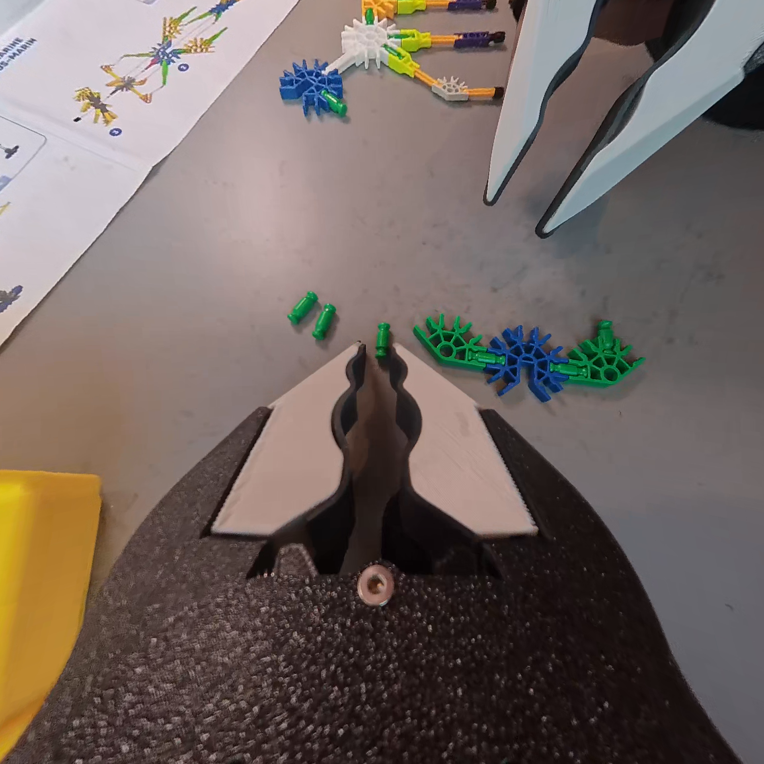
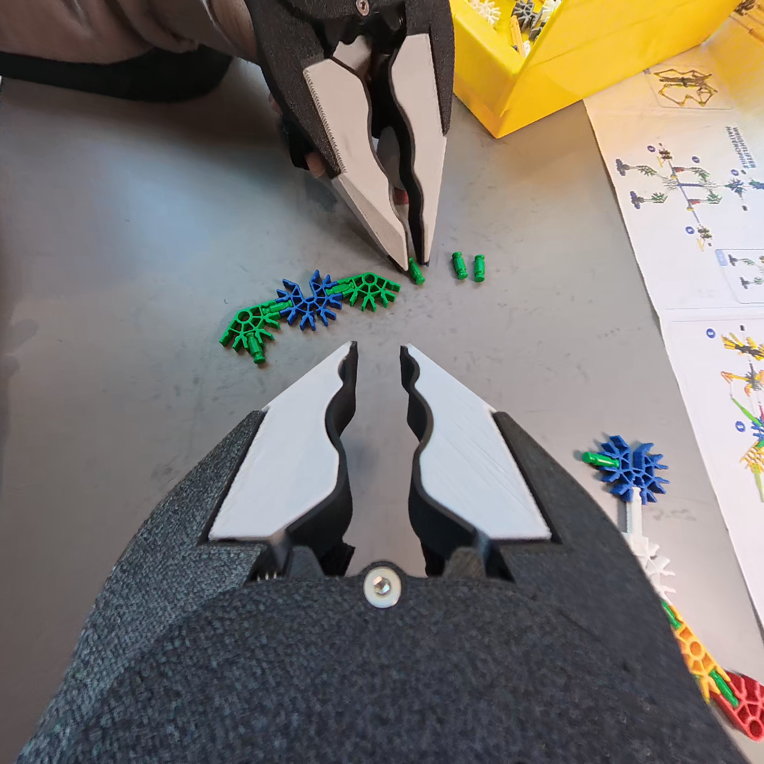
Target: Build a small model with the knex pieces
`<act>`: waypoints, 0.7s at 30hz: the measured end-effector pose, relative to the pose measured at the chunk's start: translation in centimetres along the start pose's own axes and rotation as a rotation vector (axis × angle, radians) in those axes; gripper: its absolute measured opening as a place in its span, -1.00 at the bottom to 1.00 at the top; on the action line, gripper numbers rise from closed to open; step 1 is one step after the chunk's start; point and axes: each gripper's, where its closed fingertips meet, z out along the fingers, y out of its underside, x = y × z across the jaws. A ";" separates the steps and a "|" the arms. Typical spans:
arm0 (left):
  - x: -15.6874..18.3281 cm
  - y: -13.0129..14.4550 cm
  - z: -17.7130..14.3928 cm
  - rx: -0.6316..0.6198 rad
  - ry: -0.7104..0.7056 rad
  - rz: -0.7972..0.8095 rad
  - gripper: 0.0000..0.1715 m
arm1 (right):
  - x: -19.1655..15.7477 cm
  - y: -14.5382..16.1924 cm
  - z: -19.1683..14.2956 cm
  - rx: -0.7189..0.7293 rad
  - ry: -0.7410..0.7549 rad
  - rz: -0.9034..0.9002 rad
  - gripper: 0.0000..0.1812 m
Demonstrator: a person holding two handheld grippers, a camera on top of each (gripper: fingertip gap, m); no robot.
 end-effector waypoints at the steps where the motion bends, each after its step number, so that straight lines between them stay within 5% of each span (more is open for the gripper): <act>1: 0.2 -0.1 0.1 0.003 0.003 0.007 -0.94 | 0.0 -0.1 0.0 0.004 -0.002 0.002 -0.79; 12: 5.1 -3.2 -1.8 0.172 0.195 0.091 -0.94 | -1.5 -2.1 0.5 0.056 -0.013 -0.137 -0.82; 21: 6.9 -3.0 -1.5 0.144 0.220 0.159 -0.94 | -2.8 -2.1 1.2 -0.009 -0.053 -0.190 -0.96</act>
